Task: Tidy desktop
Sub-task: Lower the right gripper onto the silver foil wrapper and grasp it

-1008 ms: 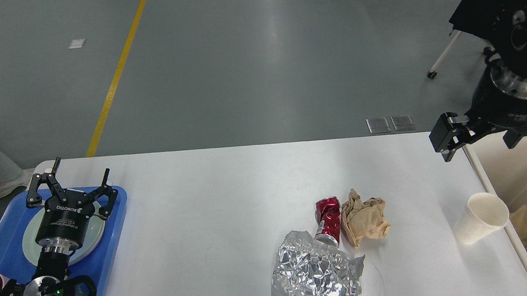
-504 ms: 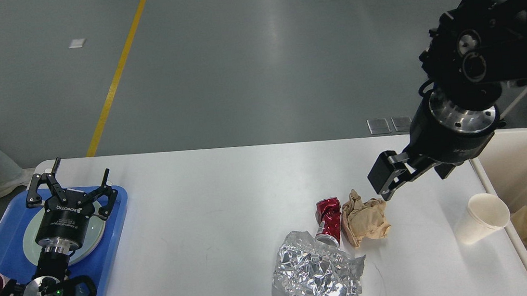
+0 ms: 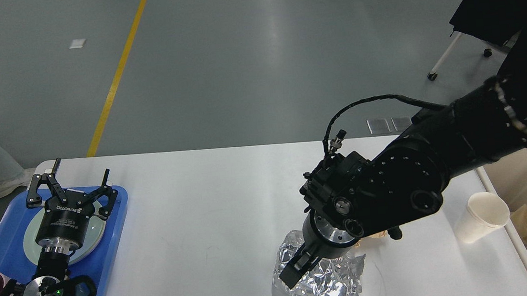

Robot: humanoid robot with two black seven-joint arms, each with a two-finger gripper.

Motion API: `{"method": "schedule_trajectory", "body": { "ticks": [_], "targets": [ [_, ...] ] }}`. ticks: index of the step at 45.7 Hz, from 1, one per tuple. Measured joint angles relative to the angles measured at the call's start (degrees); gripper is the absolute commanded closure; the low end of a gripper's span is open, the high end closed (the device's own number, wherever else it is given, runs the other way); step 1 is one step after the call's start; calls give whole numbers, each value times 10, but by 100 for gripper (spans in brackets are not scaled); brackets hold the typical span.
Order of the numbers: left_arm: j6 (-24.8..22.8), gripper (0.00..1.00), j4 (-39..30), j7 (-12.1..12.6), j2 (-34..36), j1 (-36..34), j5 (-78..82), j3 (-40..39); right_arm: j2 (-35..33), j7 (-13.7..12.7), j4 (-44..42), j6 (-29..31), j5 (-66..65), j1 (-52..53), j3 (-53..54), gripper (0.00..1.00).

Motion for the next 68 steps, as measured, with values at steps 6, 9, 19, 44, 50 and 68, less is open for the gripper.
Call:
{"method": "schedule_trajectory", "body": {
  "ticks": [6,9,19,44,50,68],
  "targets": [
    [0,4,0,0,0,0,0,0,26,-6,-35,-11,-31,-53,12,2],
    [0,4,0,0,0,0,0,0,39,-7,-57,-12,-34,-82,15,2],
    [0,4,0,1,0,0,0,0,83,-8,-104,-24,-64,-178,12,6],
    [0,4,-1,1,0,0,0,0,100,-8,-179,-41,-90,-237,-33,38],
    [0,4,-1,1,0,0,0,0,100,-8,-185,-40,-94,-246,-56,60],
    [0,4,0,1,0,0,0,0,101,-8,-187,-34,-94,-255,-65,100]
  ]
}}
